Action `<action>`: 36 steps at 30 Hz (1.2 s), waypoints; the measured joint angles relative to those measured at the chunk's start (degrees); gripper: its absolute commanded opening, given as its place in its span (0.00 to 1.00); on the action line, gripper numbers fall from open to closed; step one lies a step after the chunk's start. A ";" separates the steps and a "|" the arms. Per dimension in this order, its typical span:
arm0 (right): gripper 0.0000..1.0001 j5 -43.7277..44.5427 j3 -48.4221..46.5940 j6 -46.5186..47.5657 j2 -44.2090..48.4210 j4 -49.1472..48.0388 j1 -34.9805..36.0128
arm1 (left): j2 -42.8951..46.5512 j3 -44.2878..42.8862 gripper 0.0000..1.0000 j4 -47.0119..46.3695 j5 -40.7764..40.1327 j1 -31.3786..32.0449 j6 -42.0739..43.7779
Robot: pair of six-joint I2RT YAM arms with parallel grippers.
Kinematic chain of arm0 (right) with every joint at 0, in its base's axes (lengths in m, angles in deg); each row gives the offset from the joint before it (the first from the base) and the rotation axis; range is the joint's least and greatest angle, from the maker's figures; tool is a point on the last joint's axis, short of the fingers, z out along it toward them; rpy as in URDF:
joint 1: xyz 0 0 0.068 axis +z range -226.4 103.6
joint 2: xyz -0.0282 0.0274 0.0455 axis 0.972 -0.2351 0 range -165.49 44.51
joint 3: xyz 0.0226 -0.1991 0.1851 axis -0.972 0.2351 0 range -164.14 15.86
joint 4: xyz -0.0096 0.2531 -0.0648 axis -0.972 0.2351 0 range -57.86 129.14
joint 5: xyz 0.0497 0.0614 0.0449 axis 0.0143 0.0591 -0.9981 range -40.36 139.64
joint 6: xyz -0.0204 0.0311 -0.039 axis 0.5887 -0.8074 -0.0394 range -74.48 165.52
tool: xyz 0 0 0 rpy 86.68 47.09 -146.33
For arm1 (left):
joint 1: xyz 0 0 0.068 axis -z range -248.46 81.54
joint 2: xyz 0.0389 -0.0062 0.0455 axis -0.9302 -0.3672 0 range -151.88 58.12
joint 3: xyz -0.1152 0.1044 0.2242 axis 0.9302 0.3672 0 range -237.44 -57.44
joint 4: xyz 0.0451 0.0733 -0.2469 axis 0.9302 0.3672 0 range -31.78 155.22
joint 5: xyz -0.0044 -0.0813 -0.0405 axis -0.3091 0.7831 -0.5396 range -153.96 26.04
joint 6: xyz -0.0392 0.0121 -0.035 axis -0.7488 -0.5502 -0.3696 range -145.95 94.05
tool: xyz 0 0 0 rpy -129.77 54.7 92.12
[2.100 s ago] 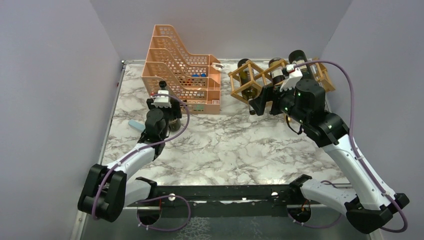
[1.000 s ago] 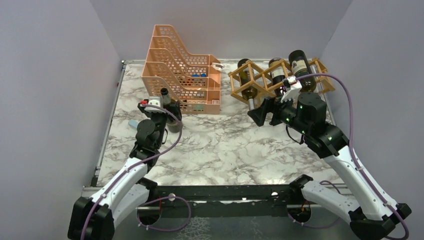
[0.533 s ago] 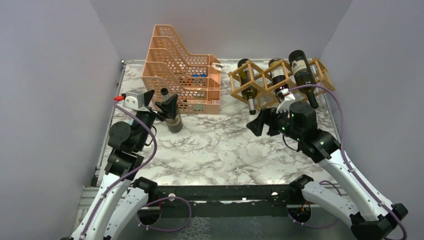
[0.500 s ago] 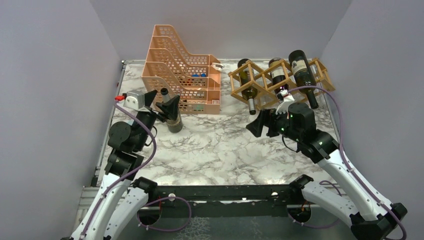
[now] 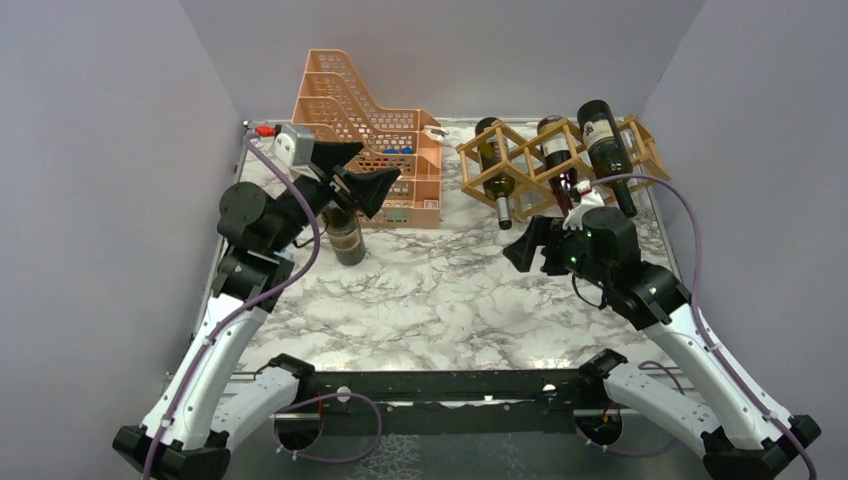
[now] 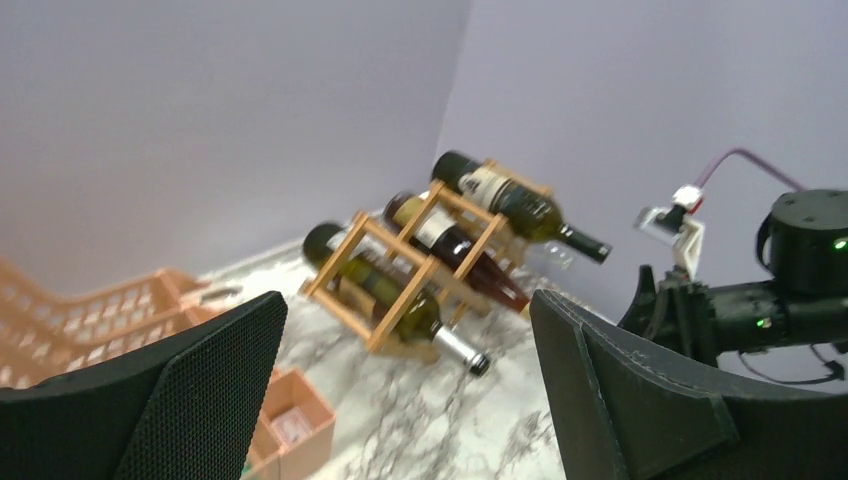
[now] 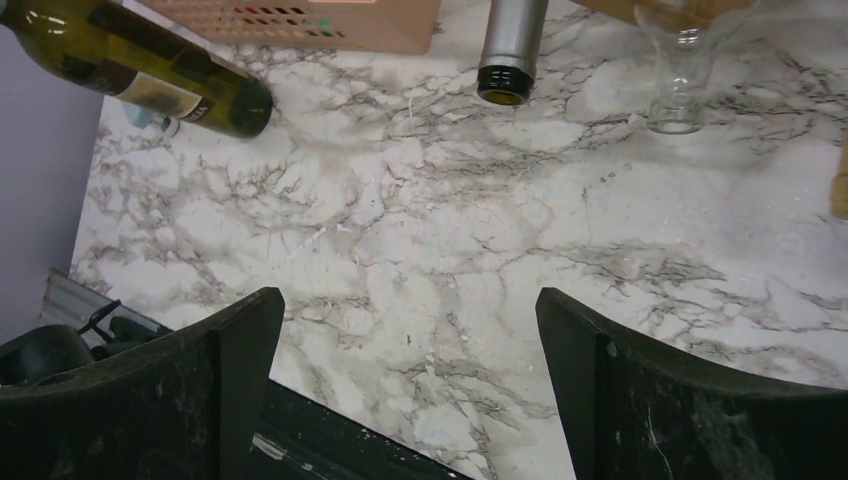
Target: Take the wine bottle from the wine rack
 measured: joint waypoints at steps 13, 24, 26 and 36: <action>0.99 13.90 -5.86 2.51 3.15 5.75 0.00 | -19.80 -10.58 0.99 -4.22 0.31 15.61 7.50; 1.00 29.07 -20.72 9.68 -13.16 6.27 -0.37 | -18.56 -1.01 0.99 -7.78 -2.38 15.56 10.78; 1.00 30.82 -22.36 11.34 -15.37 4.94 -1.84 | -18.56 0.09 0.99 -8.50 -2.51 15.74 10.97; 1.00 26.71 -25.35 15.13 -21.77 0.76 -21.68 | -19.93 0.98 0.99 -9.11 -2.58 18.69 11.04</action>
